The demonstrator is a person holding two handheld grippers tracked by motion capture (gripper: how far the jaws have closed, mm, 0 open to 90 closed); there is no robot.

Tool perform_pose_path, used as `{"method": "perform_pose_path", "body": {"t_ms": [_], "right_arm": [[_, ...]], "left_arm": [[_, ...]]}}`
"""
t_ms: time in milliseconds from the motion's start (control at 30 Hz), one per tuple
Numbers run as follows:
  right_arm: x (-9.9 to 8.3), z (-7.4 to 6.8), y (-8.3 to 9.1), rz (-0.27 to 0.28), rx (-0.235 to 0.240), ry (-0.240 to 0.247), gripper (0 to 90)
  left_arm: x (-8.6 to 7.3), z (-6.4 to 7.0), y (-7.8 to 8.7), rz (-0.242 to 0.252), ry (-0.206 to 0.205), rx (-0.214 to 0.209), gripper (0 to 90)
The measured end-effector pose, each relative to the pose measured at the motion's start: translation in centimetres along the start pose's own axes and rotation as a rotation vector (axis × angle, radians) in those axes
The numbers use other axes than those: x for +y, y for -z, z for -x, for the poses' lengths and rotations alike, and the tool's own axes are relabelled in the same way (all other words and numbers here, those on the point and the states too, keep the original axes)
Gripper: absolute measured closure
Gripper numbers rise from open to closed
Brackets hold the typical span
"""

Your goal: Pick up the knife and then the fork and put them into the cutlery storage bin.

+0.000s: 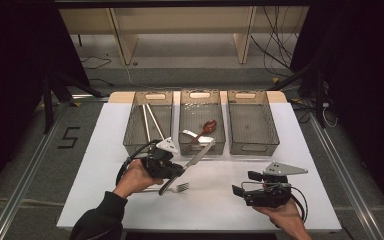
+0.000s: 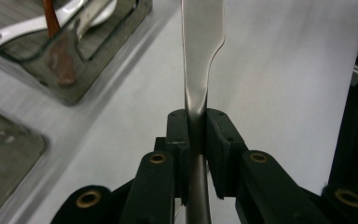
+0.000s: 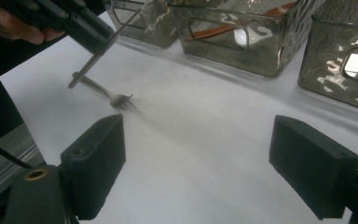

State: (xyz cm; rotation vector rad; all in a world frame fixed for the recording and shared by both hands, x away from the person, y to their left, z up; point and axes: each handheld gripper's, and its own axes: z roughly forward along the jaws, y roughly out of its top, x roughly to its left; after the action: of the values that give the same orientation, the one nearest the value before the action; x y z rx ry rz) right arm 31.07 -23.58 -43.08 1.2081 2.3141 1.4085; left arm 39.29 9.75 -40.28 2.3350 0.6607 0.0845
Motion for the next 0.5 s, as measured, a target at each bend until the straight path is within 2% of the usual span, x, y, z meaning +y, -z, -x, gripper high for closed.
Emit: {"method": "perform_pose_path", "body": {"t_ms": [167, 200, 233, 300, 333, 367, 400, 500], "right_arm": [[0.0, 0.0, 0.0, 0.001, 0.002, 0.001, 19.1], [0.0, 0.0, 0.0, 0.001, 0.002, 0.001, 19.1], [0.0, 0.0, 0.0, 0.002, 0.003, 0.002, 19.1], [0.0, 0.0, 0.0, 0.002, 0.003, 0.000, 19.1], [0.0, 0.0, 0.0, 0.002, 0.003, 0.000, 19.1], [0.0, 0.1, 0.1, 0.003, 0.003, 0.000, 19.1], [0.0, 0.1, 0.1, 0.003, 0.003, 0.000, 19.1], [-0.1, 0.2, 0.1, 0.003, 0.004, -0.006, 19.1]], "left_arm": [[2.1, -0.4, -0.2, 0.042, 0.008, -0.008, 79.7], [3.0, -0.4, -0.4, 0.058, 0.008, -0.007, 79.7], [3.0, -0.4, -0.4, 0.058, 0.008, -0.007, 79.7], [4.5, -0.6, -0.7, 0.077, 0.008, -0.002, 79.7], [4.5, -0.6, -0.7, 0.077, 0.008, -0.002, 79.7], [5.4, -0.8, -1.0, 0.079, 0.006, -0.007, 79.7], [5.4, -0.8, -1.0, 0.079, 0.006, -0.007, 79.7], [7.0, -1.0, -1.5, 0.098, 0.006, -0.004, 79.7]]}}
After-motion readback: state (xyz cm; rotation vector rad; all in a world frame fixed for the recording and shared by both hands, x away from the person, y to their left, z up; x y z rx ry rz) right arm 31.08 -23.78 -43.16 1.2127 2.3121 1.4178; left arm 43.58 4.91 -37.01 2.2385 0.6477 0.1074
